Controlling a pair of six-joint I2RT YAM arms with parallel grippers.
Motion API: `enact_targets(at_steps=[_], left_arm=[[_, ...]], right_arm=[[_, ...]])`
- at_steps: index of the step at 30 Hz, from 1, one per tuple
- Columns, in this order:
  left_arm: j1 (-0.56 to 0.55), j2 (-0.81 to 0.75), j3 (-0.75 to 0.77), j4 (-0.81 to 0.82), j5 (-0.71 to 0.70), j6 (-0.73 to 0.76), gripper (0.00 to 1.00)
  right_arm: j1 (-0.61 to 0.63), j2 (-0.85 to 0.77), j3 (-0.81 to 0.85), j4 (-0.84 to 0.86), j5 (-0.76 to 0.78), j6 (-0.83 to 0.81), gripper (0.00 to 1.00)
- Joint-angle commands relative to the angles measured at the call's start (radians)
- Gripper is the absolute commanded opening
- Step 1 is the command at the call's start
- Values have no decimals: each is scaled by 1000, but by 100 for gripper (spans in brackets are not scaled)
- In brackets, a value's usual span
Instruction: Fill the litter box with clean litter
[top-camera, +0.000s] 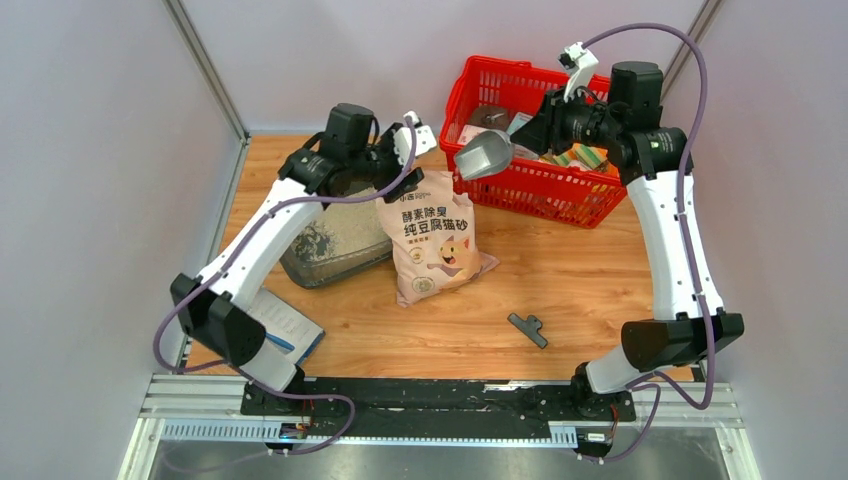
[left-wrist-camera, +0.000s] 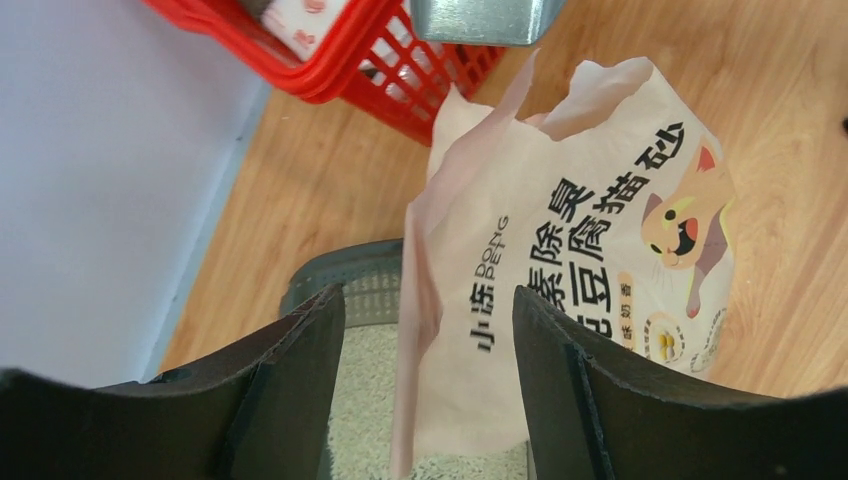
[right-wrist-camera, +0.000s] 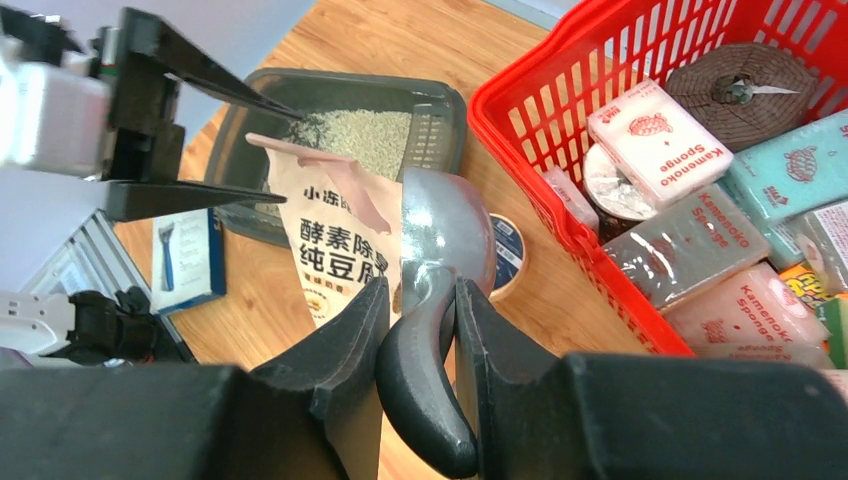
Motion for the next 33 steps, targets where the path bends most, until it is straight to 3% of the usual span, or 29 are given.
enact_targets(at_steps=[1,7,12,20,27,33], left_arm=[[-1,105,130,-106,119,66,70],[-1,195,187,-163,130,70,65],[-1,218,187,-184,113,112,55],[-6,157,189,-255,242,43,1],[-9,-90,-81,-53,274,-147,0],[-12,-226,-192,7,251,-203,0]], right_arm=[[-6,-15,73,-25,12,-102,0],[-4,-33,73,18,22,-84,0],[-1,2,108,-93,33,-24,0],[51,-15,116,-153,122,-13,0],[173,-32,114,-200,228,-64,0],[215,-49,111,-261,271,-41,0]])
